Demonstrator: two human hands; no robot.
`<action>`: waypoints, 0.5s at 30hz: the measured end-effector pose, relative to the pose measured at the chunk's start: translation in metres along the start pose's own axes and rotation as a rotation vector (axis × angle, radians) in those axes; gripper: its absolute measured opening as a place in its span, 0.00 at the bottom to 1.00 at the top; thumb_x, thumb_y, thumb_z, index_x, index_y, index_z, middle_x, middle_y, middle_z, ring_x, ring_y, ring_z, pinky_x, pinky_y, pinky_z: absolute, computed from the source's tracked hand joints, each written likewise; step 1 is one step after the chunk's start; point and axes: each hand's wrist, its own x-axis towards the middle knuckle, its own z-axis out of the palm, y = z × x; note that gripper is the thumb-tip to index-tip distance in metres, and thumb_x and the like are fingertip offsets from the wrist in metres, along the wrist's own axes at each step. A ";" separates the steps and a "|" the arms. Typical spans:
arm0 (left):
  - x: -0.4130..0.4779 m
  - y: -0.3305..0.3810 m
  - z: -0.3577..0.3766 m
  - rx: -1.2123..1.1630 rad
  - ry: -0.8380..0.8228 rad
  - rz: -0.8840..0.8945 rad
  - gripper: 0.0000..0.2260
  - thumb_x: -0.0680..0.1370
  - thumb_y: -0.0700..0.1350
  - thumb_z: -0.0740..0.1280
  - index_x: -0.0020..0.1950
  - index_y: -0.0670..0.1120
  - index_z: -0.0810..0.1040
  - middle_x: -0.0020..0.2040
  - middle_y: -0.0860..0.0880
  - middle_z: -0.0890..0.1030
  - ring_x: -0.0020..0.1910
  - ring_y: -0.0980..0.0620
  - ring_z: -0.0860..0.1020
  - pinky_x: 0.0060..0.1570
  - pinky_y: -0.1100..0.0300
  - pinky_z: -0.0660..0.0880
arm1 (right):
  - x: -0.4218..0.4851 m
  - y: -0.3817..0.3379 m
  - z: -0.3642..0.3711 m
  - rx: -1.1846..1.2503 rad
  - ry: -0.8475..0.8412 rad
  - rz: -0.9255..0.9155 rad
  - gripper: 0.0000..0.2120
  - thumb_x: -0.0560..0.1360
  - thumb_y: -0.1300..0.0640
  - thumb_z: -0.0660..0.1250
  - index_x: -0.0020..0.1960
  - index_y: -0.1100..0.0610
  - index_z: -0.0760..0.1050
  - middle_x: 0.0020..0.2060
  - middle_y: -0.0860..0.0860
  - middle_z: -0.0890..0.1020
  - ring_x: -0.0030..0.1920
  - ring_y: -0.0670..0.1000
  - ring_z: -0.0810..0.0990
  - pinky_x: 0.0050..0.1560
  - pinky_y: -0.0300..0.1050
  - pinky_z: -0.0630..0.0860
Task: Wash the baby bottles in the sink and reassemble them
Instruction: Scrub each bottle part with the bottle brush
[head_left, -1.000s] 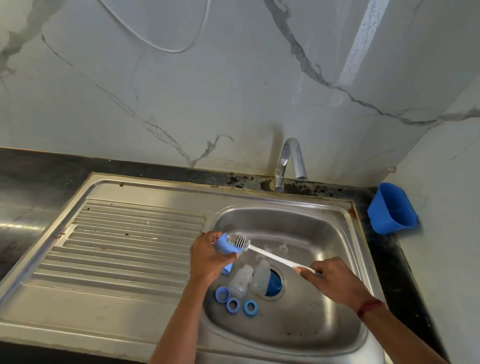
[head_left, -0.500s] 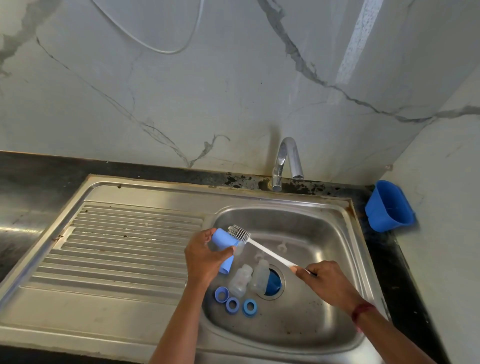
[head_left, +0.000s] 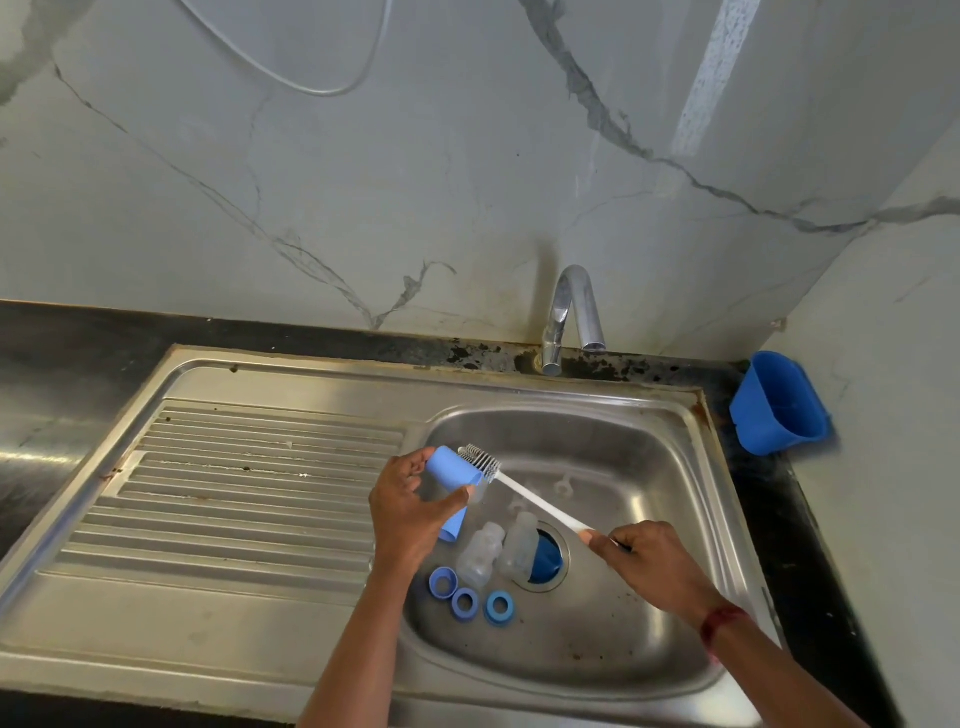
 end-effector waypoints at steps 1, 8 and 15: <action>0.000 -0.002 0.000 -0.001 0.002 0.001 0.26 0.54 0.54 0.81 0.50 0.61 0.80 0.52 0.53 0.82 0.54 0.54 0.81 0.56 0.57 0.76 | 0.000 0.000 0.000 0.000 -0.003 0.004 0.30 0.74 0.35 0.64 0.25 0.54 0.60 0.21 0.48 0.62 0.24 0.46 0.61 0.30 0.41 0.68; 0.001 0.001 0.002 0.045 -0.189 -0.042 0.30 0.53 0.55 0.81 0.53 0.54 0.81 0.53 0.55 0.83 0.52 0.62 0.81 0.55 0.61 0.76 | 0.005 -0.002 -0.001 -0.042 -0.017 0.023 0.30 0.74 0.33 0.62 0.26 0.55 0.62 0.22 0.49 0.63 0.24 0.45 0.61 0.30 0.39 0.67; 0.020 -0.007 0.002 -0.079 -0.019 -0.164 0.24 0.62 0.37 0.83 0.55 0.49 0.81 0.55 0.49 0.83 0.57 0.50 0.81 0.53 0.63 0.74 | 0.000 0.005 -0.007 -0.073 -0.054 0.042 0.30 0.71 0.31 0.60 0.26 0.55 0.63 0.20 0.47 0.66 0.22 0.44 0.64 0.28 0.34 0.68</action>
